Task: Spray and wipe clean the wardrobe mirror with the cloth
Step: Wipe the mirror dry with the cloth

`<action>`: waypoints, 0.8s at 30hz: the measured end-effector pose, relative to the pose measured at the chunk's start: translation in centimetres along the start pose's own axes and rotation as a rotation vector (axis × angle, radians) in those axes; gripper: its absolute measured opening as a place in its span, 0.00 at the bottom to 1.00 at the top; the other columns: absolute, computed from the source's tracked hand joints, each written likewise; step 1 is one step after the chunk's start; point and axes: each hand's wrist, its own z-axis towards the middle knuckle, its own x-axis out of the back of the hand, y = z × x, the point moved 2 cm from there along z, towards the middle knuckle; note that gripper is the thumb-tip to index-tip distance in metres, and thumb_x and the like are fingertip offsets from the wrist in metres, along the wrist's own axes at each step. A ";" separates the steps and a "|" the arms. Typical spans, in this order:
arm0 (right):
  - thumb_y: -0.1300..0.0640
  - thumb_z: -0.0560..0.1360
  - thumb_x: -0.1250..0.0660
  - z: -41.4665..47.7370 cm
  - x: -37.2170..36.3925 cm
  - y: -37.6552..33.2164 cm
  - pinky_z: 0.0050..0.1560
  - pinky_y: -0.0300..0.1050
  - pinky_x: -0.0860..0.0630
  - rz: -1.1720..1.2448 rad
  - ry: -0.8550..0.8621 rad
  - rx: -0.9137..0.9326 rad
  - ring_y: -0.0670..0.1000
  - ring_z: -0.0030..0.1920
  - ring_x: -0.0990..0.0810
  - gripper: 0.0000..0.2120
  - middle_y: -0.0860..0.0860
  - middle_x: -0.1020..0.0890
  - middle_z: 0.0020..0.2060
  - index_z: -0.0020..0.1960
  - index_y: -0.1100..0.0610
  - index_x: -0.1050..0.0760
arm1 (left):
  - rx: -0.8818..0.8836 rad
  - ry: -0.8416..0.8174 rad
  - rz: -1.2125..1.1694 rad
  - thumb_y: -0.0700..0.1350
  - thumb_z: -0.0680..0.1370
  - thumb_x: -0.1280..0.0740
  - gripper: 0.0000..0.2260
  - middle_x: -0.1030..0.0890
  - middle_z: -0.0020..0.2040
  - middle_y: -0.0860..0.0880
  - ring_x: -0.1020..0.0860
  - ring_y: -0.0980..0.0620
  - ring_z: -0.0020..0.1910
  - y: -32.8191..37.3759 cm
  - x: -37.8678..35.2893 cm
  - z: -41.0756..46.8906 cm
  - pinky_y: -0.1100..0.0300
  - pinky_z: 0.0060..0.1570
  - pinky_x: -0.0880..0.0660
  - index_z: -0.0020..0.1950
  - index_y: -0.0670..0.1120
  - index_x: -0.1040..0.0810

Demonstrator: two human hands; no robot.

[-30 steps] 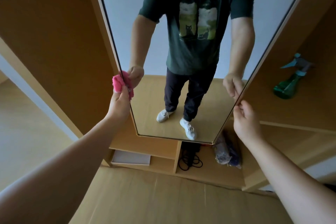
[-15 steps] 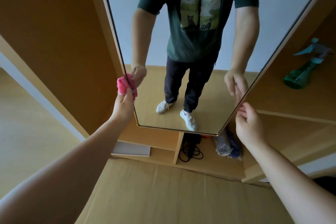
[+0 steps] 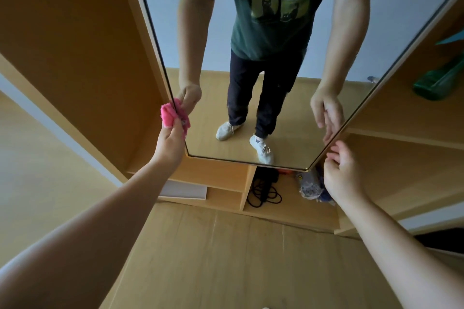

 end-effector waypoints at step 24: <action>0.68 0.79 0.44 -0.5 -4.4 7.0 0.58 0.42 0.32 -0.038 -0.047 -0.052 0.46 0.59 0.29 0.23 0.56 0.27 0.67 0.74 0.61 0.38 | 0.102 -0.030 0.079 0.54 0.83 0.51 0.14 0.23 0.51 0.46 0.28 0.53 0.42 -10.3 -0.5 1.0 0.48 0.50 0.31 0.55 0.57 0.25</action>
